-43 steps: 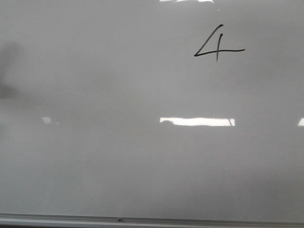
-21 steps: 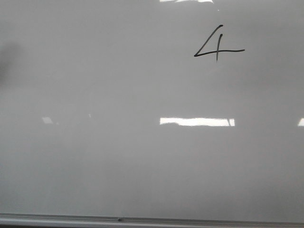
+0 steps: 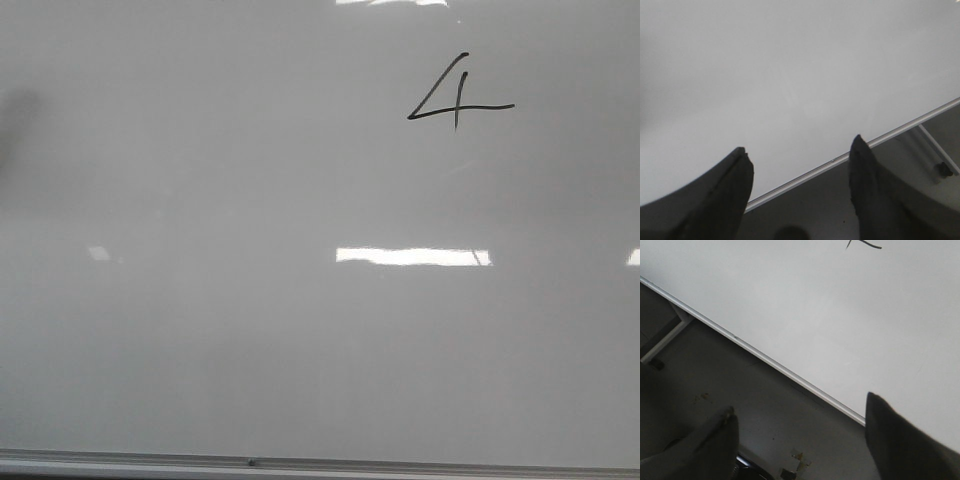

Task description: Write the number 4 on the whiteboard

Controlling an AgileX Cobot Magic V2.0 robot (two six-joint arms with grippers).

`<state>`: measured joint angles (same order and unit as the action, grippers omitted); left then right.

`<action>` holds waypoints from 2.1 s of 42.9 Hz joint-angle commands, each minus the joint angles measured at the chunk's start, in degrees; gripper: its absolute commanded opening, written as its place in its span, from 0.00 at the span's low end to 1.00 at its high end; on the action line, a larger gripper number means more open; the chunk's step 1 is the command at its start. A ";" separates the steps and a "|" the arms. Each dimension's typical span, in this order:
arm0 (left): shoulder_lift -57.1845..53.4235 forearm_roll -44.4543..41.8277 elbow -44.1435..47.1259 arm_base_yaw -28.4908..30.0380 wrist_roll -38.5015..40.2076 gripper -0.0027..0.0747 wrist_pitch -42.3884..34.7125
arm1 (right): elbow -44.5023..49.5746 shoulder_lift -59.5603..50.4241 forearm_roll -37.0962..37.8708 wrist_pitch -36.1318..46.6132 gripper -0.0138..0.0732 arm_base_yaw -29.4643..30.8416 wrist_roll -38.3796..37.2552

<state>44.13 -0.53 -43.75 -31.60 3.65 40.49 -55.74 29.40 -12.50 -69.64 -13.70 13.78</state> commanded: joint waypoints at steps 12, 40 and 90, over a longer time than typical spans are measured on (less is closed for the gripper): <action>-0.45 0.53 -1.87 -0.67 -0.05 0.56 -4.02 | -0.53 -2.02 0.40 2.59 0.79 0.20 -0.64; -0.45 0.09 -1.87 -0.67 -0.05 0.05 -4.83 | 2.51 -2.02 1.93 5.12 0.35 0.20 -4.77; -2.07 -2.09 -1.61 0.28 -0.05 0.01 -6.26 | 2.51 -2.02 1.93 6.30 0.08 0.20 -4.72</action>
<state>43.55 -0.83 -43.75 -31.82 3.65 39.55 -52.04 26.97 -10.61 -67.31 -13.70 9.14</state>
